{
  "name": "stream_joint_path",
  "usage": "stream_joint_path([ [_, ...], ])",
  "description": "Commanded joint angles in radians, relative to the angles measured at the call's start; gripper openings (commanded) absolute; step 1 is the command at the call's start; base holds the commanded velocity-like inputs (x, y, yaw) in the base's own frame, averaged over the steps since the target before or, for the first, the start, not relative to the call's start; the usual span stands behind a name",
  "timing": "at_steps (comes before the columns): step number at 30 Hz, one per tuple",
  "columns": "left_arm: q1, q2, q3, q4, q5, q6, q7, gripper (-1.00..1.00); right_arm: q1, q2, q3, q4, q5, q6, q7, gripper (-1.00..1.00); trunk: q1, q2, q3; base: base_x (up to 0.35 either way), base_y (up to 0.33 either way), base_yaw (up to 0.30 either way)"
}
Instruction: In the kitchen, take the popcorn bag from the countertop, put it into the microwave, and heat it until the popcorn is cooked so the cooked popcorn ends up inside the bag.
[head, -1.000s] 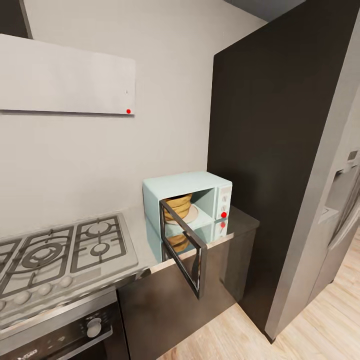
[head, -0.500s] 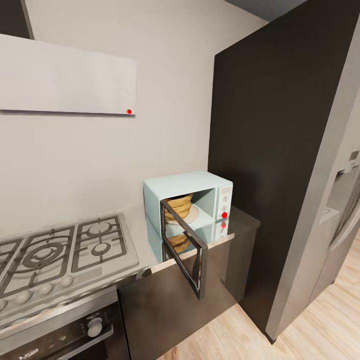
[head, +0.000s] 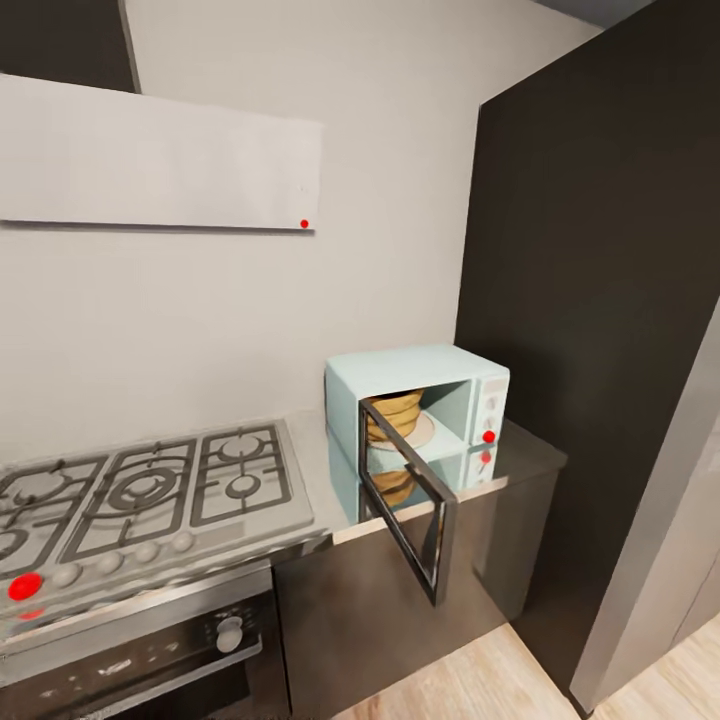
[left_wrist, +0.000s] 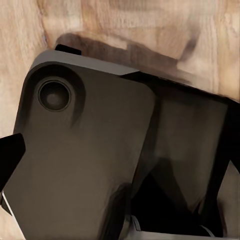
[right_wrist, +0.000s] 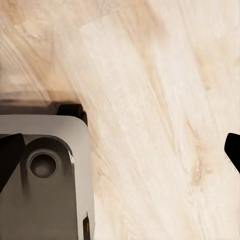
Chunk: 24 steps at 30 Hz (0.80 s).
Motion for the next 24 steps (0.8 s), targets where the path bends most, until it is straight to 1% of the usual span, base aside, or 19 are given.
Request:
stream_joint_path([
  [1, 0.000, 0.000, 0.008, -0.001, 0.002, -0.001, -0.003, 1.00, -0.002, 0.000, -0.005, 0.003, 0.004, -0.005, 0.003, 1.00, 0.000, -0.001, -0.001, 0.000, -0.105, 0.267],
  [4, 0.000, 0.000, 0.007, 0.000, 0.002, -0.001, -0.003, 1.00, -0.002, 0.000, -0.005, 0.003, 0.004, -0.005, 0.003, 1.00, 0.000, -0.001, -0.001, 0.000, -0.124, 0.199],
  [8, 0.000, 0.000, 0.006, 0.000, 0.003, -0.001, -0.003, 1.00, -0.001, 0.000, -0.005, 0.002, 0.006, -0.005, 0.003, 1.00, 0.000, -0.001, -0.001, 0.000, -0.163, 0.037],
  [16, 0.000, 0.000, 0.006, 0.004, 0.005, 0.001, -0.002, 1.00, -0.001, 0.000, -0.001, 0.002, 0.009, -0.005, 0.003, 1.00, 0.000, -0.001, -0.001, 0.000, -0.280, 0.001],
  [24, 0.000, 0.000, 0.016, 0.005, 0.009, 0.001, -0.002, 1.00, -0.001, 0.000, 0.001, 0.002, 0.011, -0.005, 0.003, 1.00, 0.000, -0.001, -0.001, 0.000, -0.283, 0.000],
])
